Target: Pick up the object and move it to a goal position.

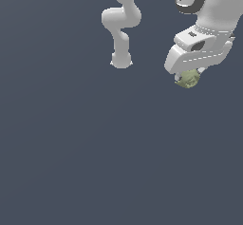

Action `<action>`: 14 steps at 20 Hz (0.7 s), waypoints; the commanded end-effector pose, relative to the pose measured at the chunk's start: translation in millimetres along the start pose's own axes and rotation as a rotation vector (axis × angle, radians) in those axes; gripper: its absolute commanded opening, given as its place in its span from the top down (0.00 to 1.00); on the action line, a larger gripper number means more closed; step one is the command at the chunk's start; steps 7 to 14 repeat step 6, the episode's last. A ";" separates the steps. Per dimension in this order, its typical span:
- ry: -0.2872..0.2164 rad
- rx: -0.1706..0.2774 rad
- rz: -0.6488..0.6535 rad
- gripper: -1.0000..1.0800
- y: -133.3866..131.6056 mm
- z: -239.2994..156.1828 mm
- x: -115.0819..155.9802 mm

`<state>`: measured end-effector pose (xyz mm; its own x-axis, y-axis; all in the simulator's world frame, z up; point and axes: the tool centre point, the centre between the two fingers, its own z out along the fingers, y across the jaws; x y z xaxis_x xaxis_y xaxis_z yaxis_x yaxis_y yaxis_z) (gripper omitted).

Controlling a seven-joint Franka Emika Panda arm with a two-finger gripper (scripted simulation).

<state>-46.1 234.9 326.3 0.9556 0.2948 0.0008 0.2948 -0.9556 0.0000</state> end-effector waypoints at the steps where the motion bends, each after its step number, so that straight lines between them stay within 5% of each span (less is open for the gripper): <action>1: -0.001 0.000 0.001 1.00 -3.7 -4.0 1.4; 14: -0.001 0.000 0.001 1.00 -3.0 -3.5 2.2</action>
